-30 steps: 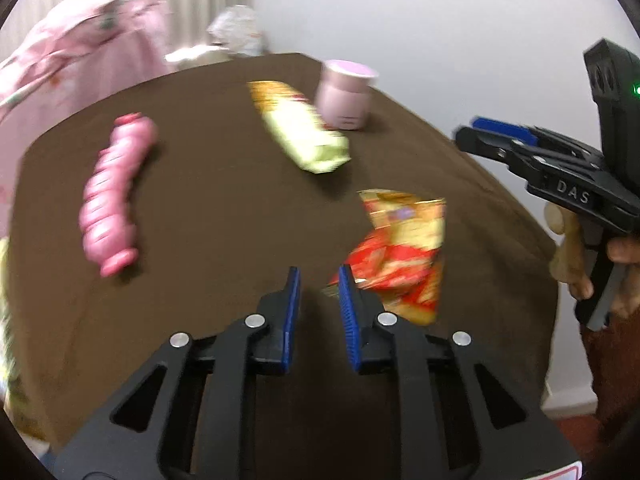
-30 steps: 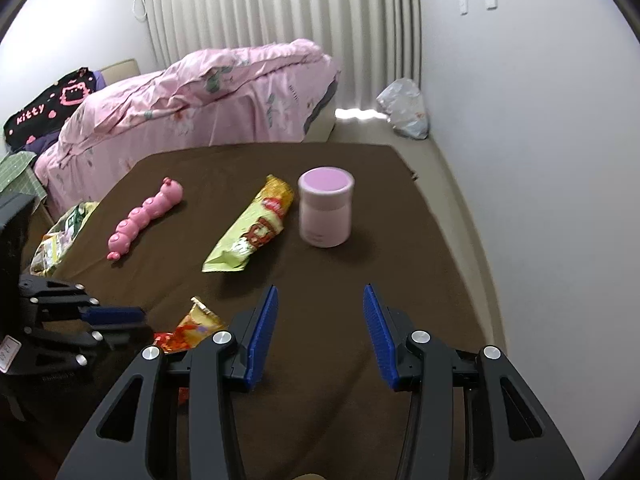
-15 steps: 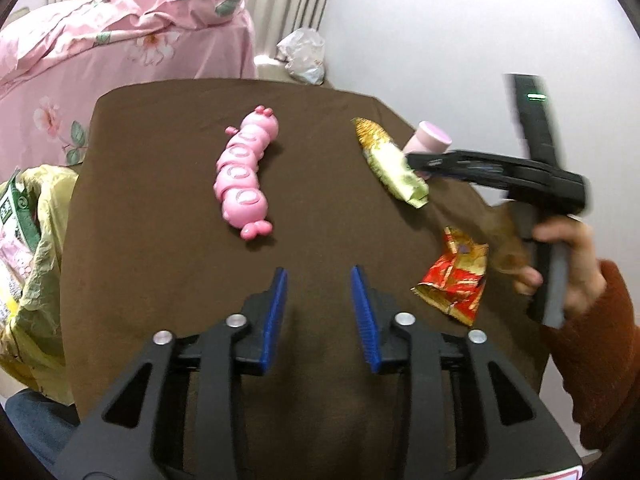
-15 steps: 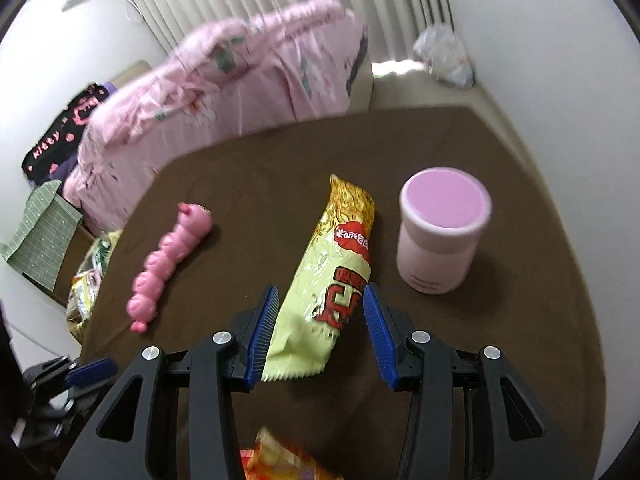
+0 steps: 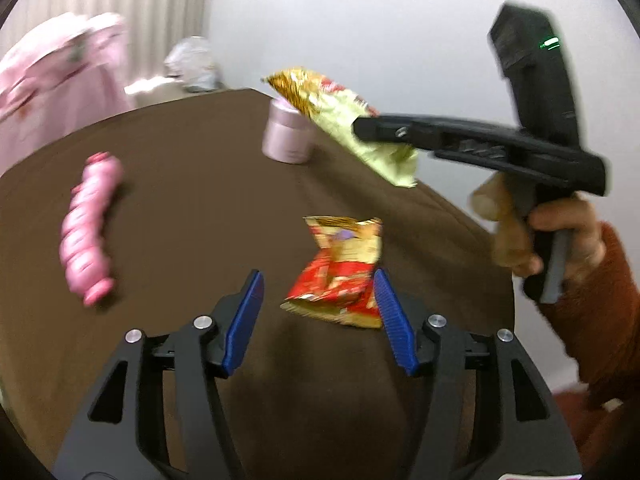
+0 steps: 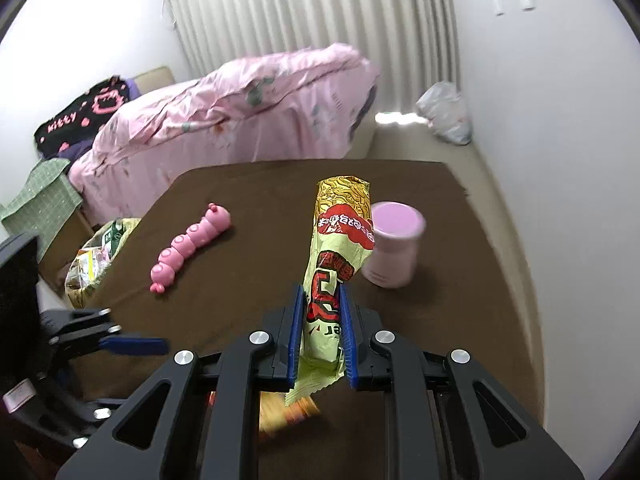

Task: Collect trash
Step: 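Grasp the red-gold chip bag with the left tool while the right tool grasps the snack stick, then carry the chip bag and snack stick over the trash bag and open both tools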

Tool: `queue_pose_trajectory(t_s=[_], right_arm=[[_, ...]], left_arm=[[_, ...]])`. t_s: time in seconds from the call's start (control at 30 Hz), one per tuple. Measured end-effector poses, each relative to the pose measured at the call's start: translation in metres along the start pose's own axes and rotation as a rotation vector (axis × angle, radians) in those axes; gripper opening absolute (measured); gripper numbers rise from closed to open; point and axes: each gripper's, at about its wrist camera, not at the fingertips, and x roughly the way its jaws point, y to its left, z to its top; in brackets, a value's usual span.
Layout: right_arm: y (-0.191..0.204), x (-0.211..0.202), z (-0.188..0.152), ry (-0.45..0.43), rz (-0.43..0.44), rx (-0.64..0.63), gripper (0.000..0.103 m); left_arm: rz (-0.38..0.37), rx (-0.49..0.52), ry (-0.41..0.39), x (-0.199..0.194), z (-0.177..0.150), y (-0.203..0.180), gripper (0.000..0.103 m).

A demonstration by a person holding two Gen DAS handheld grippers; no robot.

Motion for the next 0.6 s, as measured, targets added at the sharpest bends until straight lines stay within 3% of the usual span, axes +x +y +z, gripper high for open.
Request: queue_pose_trajectory(t_s=[0.17,0.27,0.37,0.43,0.6], right_arm=[[-0.024,-0.027,-0.03,-0.016,-0.073,0.044,0.018],[-0.039,-0.032,-0.039,-0.017,-0.073,0.081,0.018],[-0.042,-0.034,-0.041,-0.029,-0.074,0.093,0.018],[-0.039,-0.035,-0.041,-0.036,-0.068,0.089,0.018],[-0.027,-0.038,-0.038,-0.045,-0.045,0.064,0.018]], left_arm=[[0.007,0.008,0.075,0.032,0.012,-0.019,0.055],[0.064,-0.01,0.126,0.046,0.012,-0.022,0.054],[0.066,-0.038,0.135,0.045,0.013,-0.021,0.05],[0.036,-0.057,0.135,0.039,0.011,-0.019,0.038],[0.071,-0.095,0.104,0.022,0.004,-0.011,0.034]])
